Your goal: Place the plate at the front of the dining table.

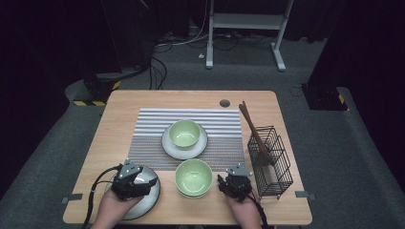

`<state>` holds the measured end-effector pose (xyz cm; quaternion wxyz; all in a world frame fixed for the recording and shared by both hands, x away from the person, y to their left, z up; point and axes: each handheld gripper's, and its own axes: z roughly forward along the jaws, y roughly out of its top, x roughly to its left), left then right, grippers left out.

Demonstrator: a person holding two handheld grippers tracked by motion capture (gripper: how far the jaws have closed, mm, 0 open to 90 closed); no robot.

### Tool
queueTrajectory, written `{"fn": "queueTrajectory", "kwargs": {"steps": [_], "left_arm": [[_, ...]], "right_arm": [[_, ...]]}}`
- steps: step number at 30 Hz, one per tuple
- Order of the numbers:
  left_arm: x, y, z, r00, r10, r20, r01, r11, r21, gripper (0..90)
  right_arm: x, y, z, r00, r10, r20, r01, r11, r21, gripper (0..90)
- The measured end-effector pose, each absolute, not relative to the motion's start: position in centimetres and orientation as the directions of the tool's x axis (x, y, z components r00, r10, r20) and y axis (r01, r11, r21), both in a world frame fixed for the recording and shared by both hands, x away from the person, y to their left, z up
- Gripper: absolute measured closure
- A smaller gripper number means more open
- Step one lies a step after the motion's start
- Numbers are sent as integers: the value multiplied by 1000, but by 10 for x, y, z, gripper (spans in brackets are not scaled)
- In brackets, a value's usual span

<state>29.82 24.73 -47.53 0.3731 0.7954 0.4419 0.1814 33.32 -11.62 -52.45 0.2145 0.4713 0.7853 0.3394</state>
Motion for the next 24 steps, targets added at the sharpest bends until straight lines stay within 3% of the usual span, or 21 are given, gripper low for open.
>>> {"fn": "queueTrajectory", "kwargs": {"steps": [18, 24], "left_arm": [[293, 262, -474, 579, 815, -41, 529, -336, 779, 258], [291, 263, -480, 583, 810, -62, 532, -323, 782, 249]], "right_arm": [[334, -117, -524, -475, 880, -10, 594, 329, 734, 395], [330, -120, -518, -456, 890, -3, 557, 288, 779, 402]]}}
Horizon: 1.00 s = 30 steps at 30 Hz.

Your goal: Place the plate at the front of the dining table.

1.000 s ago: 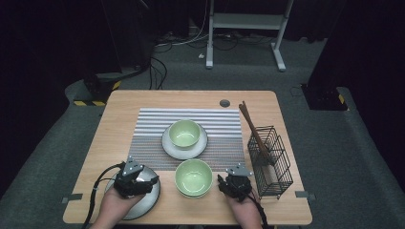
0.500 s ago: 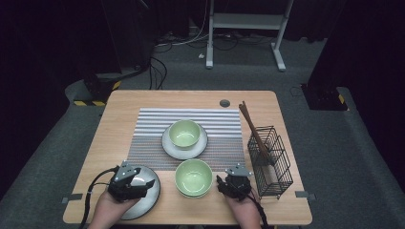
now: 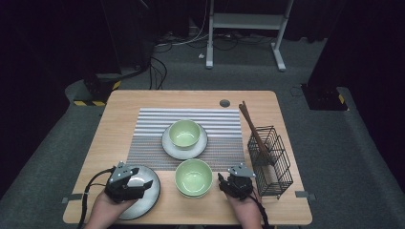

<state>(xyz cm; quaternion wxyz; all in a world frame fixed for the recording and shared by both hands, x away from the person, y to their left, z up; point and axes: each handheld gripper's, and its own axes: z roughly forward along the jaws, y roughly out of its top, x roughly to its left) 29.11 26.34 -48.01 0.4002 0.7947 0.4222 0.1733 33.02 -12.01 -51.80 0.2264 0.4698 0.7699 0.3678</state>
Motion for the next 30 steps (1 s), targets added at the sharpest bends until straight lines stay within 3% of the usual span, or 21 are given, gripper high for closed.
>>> {"fn": "queueTrajectory", "kwargs": {"steps": [8, 30], "left_arm": [[285, 264, -480, 592, 804, -48, 510, -328, 795, 245], [291, 257, -467, 596, 803, -28, 500, -343, 795, 248]], "right_arm": [[320, -114, -503, -489, 872, -27, 490, 300, 818, 363], [312, -108, -468, -486, 871, -63, 403, 288, 869, 388]]}}
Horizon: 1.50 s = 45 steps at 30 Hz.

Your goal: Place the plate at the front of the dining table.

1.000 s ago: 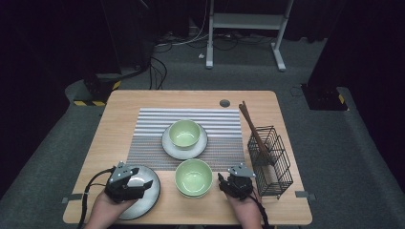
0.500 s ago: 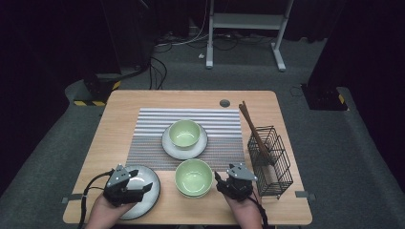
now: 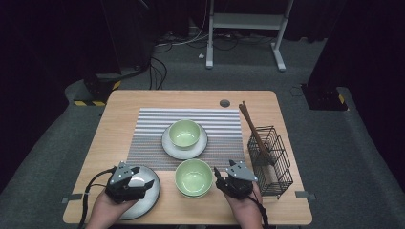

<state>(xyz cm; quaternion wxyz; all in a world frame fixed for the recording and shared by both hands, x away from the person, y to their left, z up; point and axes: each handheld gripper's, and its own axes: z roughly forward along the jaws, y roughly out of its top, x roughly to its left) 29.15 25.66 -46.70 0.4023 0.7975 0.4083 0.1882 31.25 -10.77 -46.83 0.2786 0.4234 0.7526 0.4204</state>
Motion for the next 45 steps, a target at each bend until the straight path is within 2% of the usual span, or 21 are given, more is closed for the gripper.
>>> {"fn": "queueTrajectory", "kwargs": {"steps": [2, 5, 11, 15, 20, 28, 31, 45], "left_arm": [[294, 254, -466, 599, 801, -7, 489, -360, 795, 249], [298, 254, -464, 602, 798, -37, 498, -338, 799, 251], [298, 255, -464, 608, 794, -13, 497, -368, 786, 251], [294, 260, -465, 608, 794, -15, 499, -367, 785, 251], [291, 264, -469, 616, 787, -31, 508, -367, 779, 250], [287, 266, -466, 619, 784, -33, 503, -364, 784, 245], [287, 269, -466, 608, 793, -47, 509, -343, 790, 243], [287, 268, -472, 614, 788, -40, 522, -367, 770, 232]], "right_arm": [[314, -106, -466, -484, 873, -65, 403, 288, 868, 393], [315, -106, -463, -486, 873, -49, 413, 278, 867, 415], [314, -101, -461, -486, 873, -50, 408, 277, 870, 430], [318, -96, -457, -490, 868, -77, 385, 295, 874, 451], [323, -90, -443, -492, 868, -61, 366, 270, 891, 476], [328, -78, -433, -501, 861, -87, 327, 281, 902, 480], [327, -79, -432, -510, 858, -54, 338, 258, 905, 476], [316, -80, -432, -516, 853, -81, 325, 282, 903, 493]]}}
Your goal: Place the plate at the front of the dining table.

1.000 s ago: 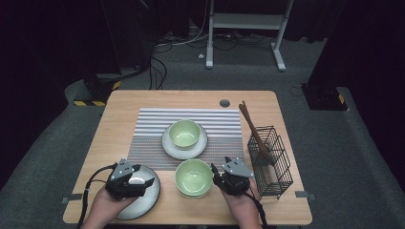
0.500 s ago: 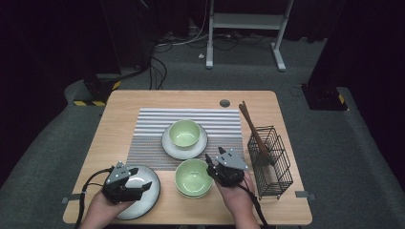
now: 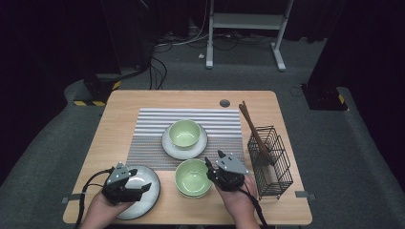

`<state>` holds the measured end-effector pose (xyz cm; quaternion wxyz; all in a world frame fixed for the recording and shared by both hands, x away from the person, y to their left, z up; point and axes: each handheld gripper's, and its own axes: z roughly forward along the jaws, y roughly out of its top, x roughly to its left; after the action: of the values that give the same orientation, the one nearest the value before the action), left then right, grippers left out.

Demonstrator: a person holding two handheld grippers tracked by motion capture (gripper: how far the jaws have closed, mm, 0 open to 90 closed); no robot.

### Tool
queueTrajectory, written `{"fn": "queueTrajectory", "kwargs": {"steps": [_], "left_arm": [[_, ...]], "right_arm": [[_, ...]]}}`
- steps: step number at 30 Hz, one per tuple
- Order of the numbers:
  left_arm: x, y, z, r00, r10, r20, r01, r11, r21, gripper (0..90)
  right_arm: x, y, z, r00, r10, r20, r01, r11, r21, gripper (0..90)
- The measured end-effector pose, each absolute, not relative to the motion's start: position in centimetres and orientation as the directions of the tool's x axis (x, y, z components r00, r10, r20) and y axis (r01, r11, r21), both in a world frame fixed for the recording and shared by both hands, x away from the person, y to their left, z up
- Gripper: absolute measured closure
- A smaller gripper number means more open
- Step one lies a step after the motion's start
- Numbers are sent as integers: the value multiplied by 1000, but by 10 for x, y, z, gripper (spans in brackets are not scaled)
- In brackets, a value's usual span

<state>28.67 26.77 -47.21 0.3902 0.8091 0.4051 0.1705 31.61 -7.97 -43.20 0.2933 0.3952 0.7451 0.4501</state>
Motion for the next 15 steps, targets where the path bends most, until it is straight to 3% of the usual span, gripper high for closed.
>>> {"fn": "queueTrajectory", "kwargs": {"steps": [15], "left_arm": [[286, 265, -472, 630, 775, -54, 524, -373, 765, 231]], "right_arm": [[306, -86, -415, -492, 867, -77, 284, 244, 927, 496]]}}
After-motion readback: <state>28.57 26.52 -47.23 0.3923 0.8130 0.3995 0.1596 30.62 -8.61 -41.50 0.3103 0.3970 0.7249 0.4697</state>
